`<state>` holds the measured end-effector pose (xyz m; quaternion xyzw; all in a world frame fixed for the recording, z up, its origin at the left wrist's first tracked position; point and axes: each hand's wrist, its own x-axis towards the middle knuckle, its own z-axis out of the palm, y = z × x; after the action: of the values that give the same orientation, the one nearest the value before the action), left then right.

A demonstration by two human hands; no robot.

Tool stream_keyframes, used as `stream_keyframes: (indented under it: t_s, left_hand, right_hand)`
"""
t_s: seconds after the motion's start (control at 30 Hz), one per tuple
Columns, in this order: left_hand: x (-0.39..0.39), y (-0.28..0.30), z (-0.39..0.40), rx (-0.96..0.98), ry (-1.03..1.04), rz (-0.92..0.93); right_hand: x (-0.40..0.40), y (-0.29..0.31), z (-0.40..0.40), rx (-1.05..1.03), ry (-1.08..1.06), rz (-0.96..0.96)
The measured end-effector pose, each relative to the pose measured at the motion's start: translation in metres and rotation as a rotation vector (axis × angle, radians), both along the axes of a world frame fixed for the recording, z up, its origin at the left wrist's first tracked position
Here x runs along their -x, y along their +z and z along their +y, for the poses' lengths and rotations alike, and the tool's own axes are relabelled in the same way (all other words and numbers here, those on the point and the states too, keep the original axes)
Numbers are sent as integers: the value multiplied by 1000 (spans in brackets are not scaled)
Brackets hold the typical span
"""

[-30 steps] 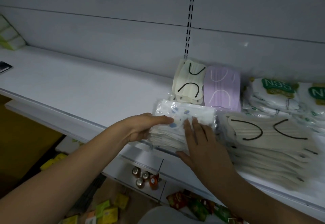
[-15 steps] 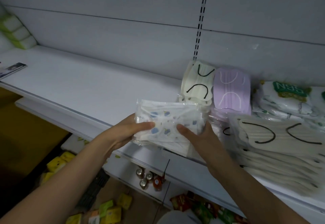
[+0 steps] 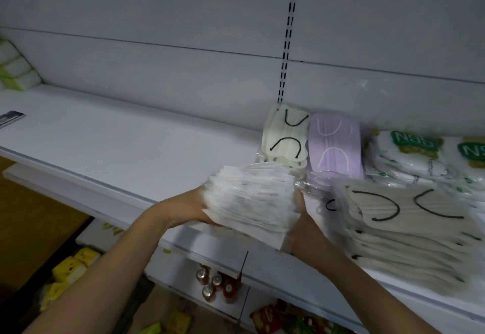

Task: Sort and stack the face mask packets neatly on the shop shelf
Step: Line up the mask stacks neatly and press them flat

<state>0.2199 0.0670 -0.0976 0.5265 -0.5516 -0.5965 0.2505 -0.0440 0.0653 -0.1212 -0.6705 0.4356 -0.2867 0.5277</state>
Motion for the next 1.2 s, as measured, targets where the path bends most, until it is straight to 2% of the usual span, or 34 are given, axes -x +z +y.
stream_keyframes:
  t_s: [0.1,0.3,0.53,0.63,0.77,0.87,1.0,1.2]
  left_hand:
    - [-4,-2,0,15,12,-29]
    - [-2,42,8,133,61,84]
    - [99,108,-11,420,93,116]
    - [178,135,-13,424,20,78]
    - [327,146,-14,439,-86,48]
    - [439,137,-15,407,-260,144]
    - [592,116,-4,410,-437,154]
    - [775,84,20,391,-616,197]
  right_hand:
    - [-2,4,2,35,-50,73]
    - [-4,43,12,146,-117,-132]
    - [86,122,-1,275,-238,-168]
    - [160,141,4,219,-325,-224]
    - [296,144,35,173,-408,-254]
    - [408,139,71,205,-474,-233]
    - [555,122,125,196,-622,-219]
    - [724,85,169,161,-810,-167]
